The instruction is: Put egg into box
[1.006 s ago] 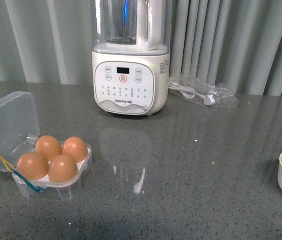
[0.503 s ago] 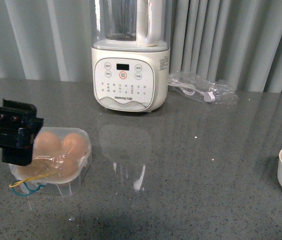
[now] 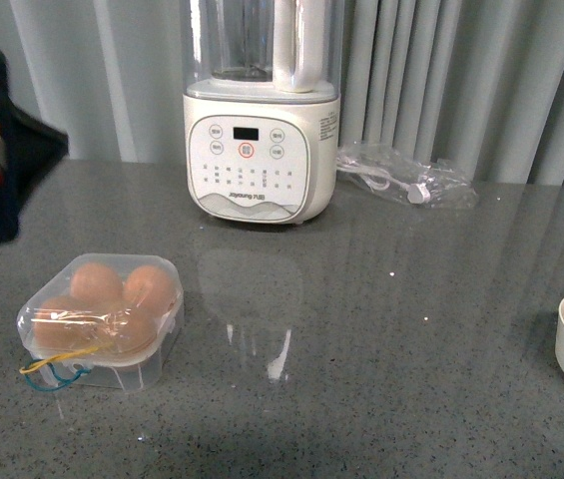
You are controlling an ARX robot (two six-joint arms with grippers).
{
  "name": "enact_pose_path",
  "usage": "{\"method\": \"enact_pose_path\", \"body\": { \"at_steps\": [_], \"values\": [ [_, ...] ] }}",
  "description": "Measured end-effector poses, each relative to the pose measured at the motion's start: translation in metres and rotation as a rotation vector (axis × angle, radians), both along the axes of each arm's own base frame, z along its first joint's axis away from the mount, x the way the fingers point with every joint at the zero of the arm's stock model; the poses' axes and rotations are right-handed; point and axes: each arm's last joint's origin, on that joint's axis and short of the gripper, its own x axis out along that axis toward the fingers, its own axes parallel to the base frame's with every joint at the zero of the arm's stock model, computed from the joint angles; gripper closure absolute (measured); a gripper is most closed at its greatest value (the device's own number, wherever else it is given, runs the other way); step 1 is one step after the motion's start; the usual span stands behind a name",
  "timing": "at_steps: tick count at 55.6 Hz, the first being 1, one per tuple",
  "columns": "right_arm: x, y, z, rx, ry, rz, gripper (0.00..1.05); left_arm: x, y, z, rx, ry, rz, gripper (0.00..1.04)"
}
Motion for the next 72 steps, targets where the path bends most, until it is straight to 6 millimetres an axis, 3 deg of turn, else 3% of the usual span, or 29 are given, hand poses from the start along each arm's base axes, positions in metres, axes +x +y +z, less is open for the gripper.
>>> {"method": "enact_pose_path", "body": {
  "at_steps": [8,23,26,31,51,61,72],
  "values": [
    [0.000,0.000,0.000,0.000,0.000,0.000,0.07,-0.033,0.005,0.020,0.002,-0.055,-0.010,0.07],
    [0.000,0.000,0.000,0.000,0.000,0.000,0.07,-0.066,0.027,0.038,0.008,-0.109,0.060,0.07],
    [0.000,0.000,0.000,0.000,0.000,0.000,0.07,-0.073,0.032,0.037,-0.012,-0.103,0.103,0.15],
    [0.000,0.000,0.000,0.000,0.000,0.000,0.07,-0.083,0.044,0.016,-0.047,-0.108,0.122,0.38],
    [0.000,0.000,0.000,0.000,0.000,0.000,0.07,-0.089,0.062,-0.042,-0.060,-0.094,0.113,1.00],
    [0.000,0.000,0.000,0.000,0.000,0.000,0.07,-0.099,0.065,-0.063,-0.063,-0.082,0.135,1.01],
    [0.000,0.000,0.000,0.000,0.000,0.000,0.07,-0.101,0.065,-0.072,-0.064,-0.095,0.135,1.01]
  ]
}}
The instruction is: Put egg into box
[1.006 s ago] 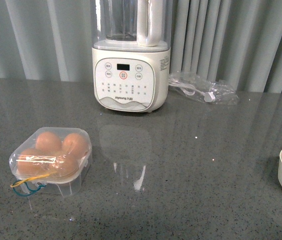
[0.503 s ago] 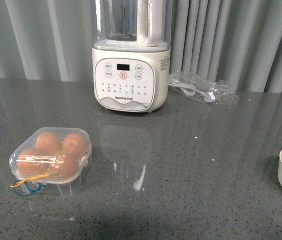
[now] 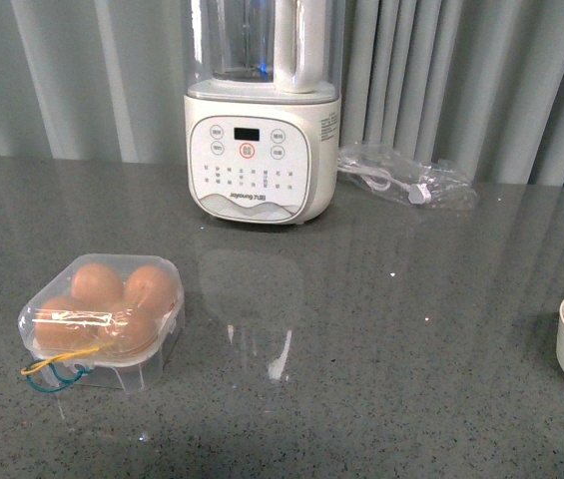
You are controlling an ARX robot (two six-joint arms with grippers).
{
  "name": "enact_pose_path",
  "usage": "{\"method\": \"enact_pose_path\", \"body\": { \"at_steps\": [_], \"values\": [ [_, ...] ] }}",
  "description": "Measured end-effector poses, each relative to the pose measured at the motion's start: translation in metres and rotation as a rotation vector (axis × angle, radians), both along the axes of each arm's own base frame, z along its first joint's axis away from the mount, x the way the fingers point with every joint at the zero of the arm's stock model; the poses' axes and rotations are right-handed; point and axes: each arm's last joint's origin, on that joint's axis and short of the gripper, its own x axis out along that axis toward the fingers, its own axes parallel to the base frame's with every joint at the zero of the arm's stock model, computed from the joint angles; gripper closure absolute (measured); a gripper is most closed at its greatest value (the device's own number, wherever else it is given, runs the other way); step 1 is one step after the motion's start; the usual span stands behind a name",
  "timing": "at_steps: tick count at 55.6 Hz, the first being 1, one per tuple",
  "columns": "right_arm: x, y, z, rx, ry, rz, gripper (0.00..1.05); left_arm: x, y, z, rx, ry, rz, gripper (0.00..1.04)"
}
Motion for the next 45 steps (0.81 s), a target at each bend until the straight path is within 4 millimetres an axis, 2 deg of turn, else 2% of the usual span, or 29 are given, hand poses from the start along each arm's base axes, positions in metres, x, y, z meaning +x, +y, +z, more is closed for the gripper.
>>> {"method": "enact_pose_path", "body": {
  "at_steps": [32,45],
  "values": [
    [0.000,0.000,0.000,0.000,0.000,0.000,0.07,0.000,0.000,-0.023,0.000,-0.006,0.000,1.01],
    [0.000,0.000,0.000,0.000,0.000,0.000,0.07,-0.002,0.000,-0.022,0.000,-0.027,0.000,1.01]
  ]
}}
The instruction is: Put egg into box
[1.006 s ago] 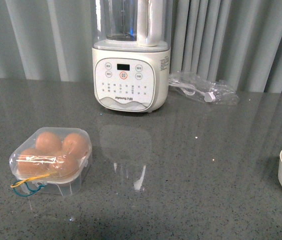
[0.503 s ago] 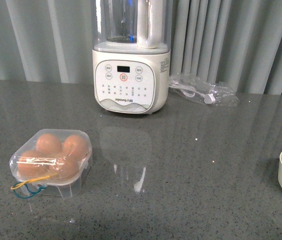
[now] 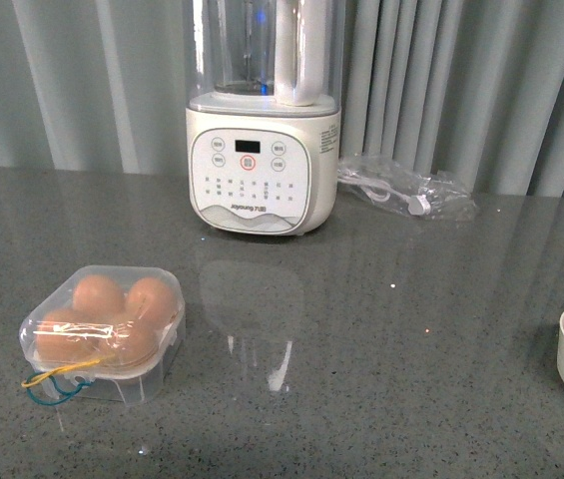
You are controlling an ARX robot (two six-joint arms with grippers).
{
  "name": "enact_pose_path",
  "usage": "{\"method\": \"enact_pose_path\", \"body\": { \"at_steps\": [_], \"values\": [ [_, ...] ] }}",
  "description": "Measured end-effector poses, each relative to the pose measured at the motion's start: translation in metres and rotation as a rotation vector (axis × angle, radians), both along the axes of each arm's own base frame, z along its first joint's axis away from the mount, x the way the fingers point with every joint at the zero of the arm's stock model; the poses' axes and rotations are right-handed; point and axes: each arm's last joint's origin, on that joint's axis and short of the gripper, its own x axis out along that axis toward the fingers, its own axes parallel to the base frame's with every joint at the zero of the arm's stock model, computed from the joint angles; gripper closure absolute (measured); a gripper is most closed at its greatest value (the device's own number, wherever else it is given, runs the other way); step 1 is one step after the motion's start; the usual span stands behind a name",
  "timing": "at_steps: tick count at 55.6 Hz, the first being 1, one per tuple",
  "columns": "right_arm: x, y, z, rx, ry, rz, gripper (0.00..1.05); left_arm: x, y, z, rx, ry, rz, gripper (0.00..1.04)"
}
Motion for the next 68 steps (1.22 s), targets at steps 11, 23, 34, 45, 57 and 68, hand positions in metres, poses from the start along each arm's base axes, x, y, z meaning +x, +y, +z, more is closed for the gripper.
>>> {"method": "enact_pose_path", "body": {
  "at_steps": [11,23,34,45,57,68],
  "values": [
    [0.0000,0.0000,0.0000,0.000,0.000,0.000,0.07,0.0000,0.0000,0.0000,0.000,0.000,0.000,1.01],
    [0.0000,0.0000,0.0000,0.000,0.000,0.000,0.07,0.0000,0.0000,0.0000,0.000,0.000,0.000,0.83],
    [0.0000,0.0000,0.0000,0.000,0.000,0.000,0.07,0.0000,0.0000,0.0000,0.000,0.000,0.000,0.46],
    [0.0000,0.0000,0.0000,0.000,0.000,0.000,0.07,0.0000,0.0000,0.0000,0.000,0.000,0.000,0.10],
    [0.0000,0.0000,0.0000,0.000,0.000,0.000,0.07,0.0000,0.0000,0.0000,0.000,0.000,0.000,0.07],
    [0.0000,0.0000,0.0000,0.000,0.000,0.000,0.07,0.0000,0.0000,0.0000,0.000,0.000,0.000,0.07]
  ]
}}
